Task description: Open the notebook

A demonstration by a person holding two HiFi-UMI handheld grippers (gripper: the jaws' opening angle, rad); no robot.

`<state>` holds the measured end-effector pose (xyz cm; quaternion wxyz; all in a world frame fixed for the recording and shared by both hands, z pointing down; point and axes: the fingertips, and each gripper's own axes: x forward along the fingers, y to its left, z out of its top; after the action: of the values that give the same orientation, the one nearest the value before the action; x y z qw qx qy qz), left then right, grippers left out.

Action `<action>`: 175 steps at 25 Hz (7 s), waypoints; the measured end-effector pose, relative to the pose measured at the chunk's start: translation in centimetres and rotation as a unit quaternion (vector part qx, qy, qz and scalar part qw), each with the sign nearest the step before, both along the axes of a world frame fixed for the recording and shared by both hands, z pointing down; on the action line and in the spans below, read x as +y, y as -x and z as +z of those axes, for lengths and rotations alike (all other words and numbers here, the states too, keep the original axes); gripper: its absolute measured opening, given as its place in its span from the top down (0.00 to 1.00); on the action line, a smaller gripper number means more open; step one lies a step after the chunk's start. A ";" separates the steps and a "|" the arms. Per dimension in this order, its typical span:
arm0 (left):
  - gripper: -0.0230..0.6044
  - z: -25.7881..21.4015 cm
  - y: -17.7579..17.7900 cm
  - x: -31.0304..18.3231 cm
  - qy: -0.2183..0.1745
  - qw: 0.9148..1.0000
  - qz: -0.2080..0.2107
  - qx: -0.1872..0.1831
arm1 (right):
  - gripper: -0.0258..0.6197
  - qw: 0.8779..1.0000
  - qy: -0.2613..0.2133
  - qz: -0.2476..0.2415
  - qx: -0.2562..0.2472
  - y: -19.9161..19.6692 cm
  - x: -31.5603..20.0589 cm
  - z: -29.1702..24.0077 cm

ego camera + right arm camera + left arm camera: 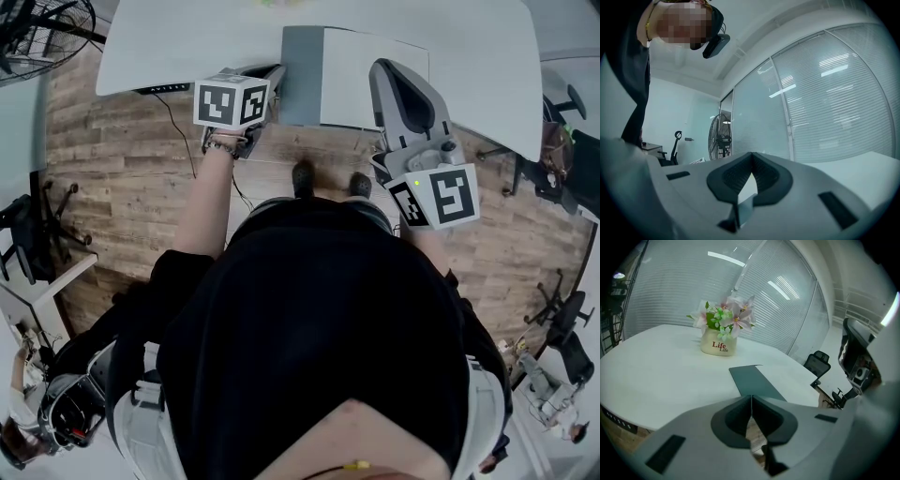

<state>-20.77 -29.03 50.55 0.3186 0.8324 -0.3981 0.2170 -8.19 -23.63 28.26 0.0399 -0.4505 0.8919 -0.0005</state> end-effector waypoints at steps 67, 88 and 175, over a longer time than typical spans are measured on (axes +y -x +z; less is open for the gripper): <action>0.94 -18.9 -17.5 2.8 -0.273 0.960 0.021 0.055 | 0.95 0.999 -0.027 0.018 -0.003 -15.0 1.4 -3.6; 0.95 -23.1 -17.4 3.2 -0.341 0.937 0.002 0.069 | 0.95 1.000 -0.030 0.006 -0.006 -15.3 -0.1 -3.8; 0.95 -25.0 -17.9 4.1 -0.378 0.920 0.013 0.104 | 0.96 0.999 -0.042 0.009 -0.002 -15.4 0.1 -4.6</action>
<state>-2.90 -24.89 25.51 0.0172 0.9138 -0.4044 -0.0328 7.17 -23.56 23.63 0.0605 -0.4566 0.8869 0.0362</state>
